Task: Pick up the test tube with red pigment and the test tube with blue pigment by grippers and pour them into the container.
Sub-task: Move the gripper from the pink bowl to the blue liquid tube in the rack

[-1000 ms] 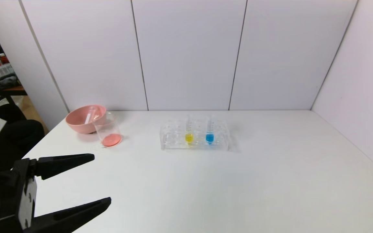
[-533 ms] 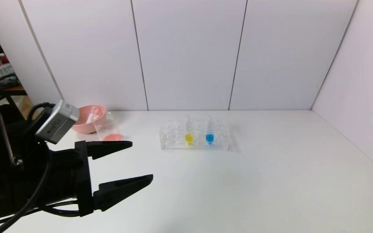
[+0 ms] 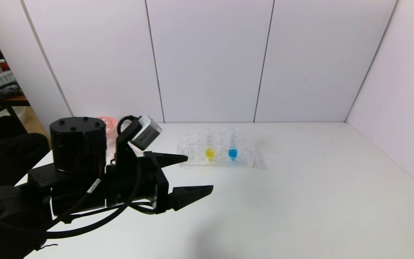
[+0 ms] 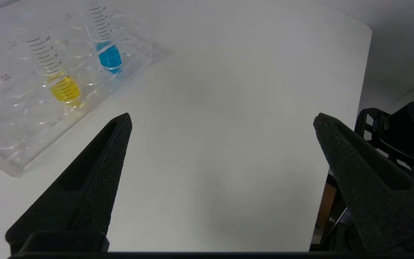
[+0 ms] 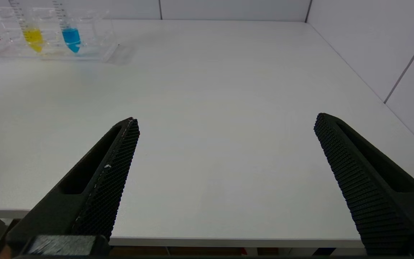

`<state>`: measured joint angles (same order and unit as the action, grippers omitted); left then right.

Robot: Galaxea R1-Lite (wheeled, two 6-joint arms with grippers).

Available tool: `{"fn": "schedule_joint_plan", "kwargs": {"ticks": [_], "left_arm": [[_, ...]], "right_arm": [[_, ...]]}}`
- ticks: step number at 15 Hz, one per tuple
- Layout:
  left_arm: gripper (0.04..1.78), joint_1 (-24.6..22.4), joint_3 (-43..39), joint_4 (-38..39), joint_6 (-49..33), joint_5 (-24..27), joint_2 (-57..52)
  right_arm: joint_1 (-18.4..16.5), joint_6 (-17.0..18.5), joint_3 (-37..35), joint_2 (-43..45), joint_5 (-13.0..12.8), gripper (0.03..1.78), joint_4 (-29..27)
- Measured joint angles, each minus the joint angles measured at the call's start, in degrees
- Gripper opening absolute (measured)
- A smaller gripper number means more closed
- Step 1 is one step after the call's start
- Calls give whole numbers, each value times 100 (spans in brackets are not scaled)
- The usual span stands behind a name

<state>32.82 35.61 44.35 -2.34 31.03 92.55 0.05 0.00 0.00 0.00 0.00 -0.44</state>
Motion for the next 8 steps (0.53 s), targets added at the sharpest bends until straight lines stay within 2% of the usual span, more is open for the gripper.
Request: {"fn": "schedule_joint_plan", "kwargs": {"ticks": [8], "left_arm": [[176, 527, 1095, 195, -50, -735, 1346]], "right_arm": [[0, 0, 0, 0, 0, 177, 0]]}}
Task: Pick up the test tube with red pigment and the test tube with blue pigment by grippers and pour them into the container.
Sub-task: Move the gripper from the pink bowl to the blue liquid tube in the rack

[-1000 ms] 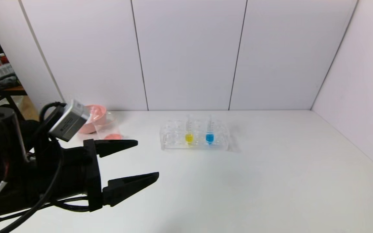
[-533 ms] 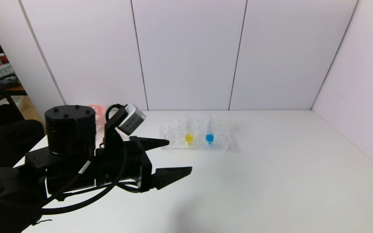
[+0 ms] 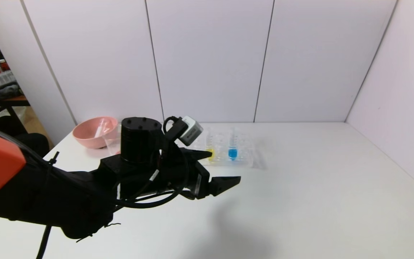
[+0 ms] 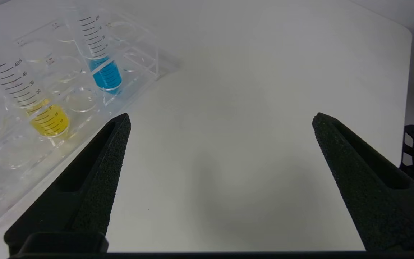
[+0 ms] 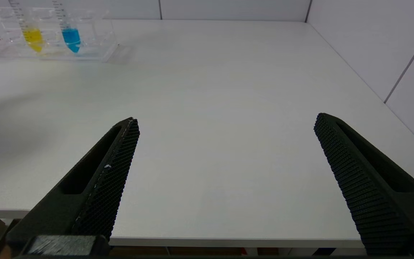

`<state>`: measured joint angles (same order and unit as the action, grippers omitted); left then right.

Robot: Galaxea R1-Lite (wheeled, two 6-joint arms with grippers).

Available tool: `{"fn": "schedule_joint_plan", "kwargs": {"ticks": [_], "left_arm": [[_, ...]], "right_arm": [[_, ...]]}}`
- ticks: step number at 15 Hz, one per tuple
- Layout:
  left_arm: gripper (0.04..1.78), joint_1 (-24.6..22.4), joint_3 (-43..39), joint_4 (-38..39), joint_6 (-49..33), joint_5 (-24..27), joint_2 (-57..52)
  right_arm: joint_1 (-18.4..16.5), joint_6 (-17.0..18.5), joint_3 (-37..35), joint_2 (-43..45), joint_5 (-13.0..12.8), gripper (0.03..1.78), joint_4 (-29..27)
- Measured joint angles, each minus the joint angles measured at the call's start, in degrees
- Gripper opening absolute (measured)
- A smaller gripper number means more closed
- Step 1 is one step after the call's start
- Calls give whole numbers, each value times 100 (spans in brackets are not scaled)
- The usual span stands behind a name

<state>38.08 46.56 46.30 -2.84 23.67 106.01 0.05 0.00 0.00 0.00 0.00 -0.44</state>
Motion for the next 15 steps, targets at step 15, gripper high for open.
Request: {"fn": "schedule_joint_plan", "kwargs": {"ticks": [15], "left_arm": [[176, 527, 2505, -656, -291, -1958, 1808]], "right_arm": [[0, 0, 0, 0, 0, 177, 0]]}}
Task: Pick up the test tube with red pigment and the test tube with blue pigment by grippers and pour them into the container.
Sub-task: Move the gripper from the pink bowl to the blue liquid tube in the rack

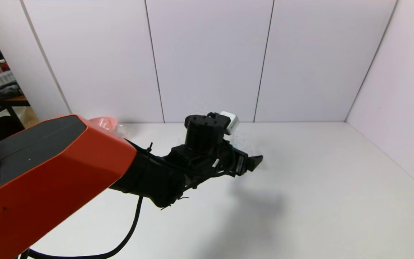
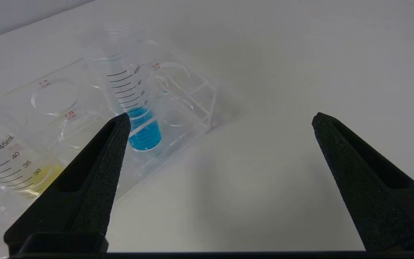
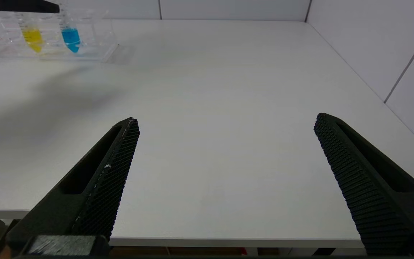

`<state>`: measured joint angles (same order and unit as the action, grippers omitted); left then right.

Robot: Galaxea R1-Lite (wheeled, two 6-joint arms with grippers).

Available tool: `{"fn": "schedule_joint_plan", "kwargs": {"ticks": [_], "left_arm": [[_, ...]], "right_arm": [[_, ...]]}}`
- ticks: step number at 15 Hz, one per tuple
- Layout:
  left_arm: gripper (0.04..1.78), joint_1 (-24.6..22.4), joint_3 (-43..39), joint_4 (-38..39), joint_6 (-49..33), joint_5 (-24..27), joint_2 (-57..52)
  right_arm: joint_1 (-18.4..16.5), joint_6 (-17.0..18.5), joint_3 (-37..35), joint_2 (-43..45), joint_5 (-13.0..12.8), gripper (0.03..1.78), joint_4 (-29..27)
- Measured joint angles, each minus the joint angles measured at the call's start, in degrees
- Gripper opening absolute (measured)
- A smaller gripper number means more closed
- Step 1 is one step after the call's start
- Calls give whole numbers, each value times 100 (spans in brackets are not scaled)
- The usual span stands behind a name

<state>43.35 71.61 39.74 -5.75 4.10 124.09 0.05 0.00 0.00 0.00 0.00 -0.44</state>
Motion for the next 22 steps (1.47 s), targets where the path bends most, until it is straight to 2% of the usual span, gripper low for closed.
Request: {"fn": "schedule_joint_plan", "kwargs": {"ticks": [4, 11, 17, 22], "left_arm": [[176, 0, 300, -129, -11, -366, 243], [176, -7, 846, -286, -37, -432, 549], [176, -44, 1590, -813, -35, -557, 785], [176, -96, 1766, -837, -26, -621, 935]], "right_arm": [[2, 0, 0, 0, 0, 177, 0], [2, 0, 0, 0, 0, 177, 0], [2, 0, 0, 0, 0, 177, -2], [2, 0, 0, 0, 0, 177, 0]]}}
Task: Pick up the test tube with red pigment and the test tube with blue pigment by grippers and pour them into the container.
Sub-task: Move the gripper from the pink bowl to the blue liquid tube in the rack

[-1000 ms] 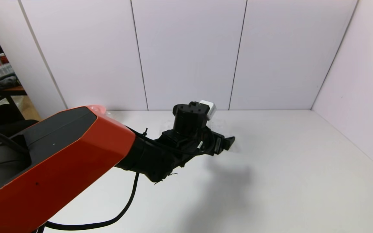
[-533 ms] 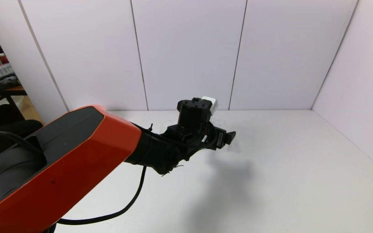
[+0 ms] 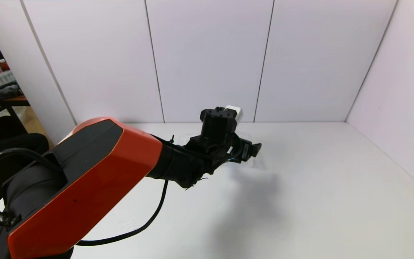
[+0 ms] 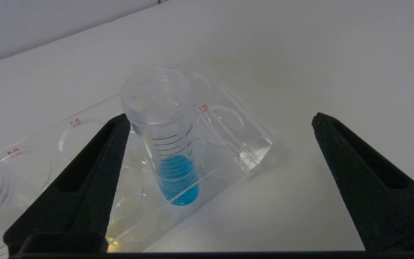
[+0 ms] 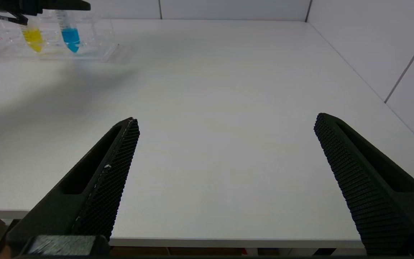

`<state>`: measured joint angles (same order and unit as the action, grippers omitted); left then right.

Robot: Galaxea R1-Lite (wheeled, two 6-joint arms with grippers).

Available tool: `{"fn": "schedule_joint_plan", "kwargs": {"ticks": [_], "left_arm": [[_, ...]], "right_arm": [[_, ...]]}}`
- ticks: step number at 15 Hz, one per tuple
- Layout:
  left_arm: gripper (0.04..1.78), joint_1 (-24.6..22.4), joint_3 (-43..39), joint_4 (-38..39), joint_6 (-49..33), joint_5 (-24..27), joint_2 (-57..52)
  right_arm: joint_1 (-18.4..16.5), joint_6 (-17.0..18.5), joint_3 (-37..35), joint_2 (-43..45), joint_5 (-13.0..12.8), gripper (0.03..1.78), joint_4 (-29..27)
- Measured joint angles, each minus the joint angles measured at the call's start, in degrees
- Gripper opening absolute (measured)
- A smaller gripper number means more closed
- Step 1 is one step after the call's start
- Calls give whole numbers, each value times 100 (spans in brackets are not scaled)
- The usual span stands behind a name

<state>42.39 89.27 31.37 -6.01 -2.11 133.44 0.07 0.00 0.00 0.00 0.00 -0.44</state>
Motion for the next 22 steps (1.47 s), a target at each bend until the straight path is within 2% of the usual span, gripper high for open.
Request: {"fn": "schedule_joint_plan", "kwargs": {"ticks": [8, 10, 12, 16, 17, 22], "left_arm": [[172, -33, 50, 7, 11, -6, 118], [156, -50, 59, 11, 15, -4, 134], [132, -72, 66, 33, 17, -4, 140], [60, -80, 63, 35, 23, -28, 146], [49, -80, 63, 35, 32, -32, 145], [44, -74, 44, 38, 37, -26, 123]], "right_arm": [[0, 0, 0, 0, 0, 177, 0], [0, 0, 0, 0, 0, 177, 0], [0, 0, 0, 0, 0, 177, 0], [-2, 0, 0, 0, 0, 178, 0], [-2, 0, 0, 0, 0, 177, 0], [2, 0, 0, 0, 0, 177, 0]]}}
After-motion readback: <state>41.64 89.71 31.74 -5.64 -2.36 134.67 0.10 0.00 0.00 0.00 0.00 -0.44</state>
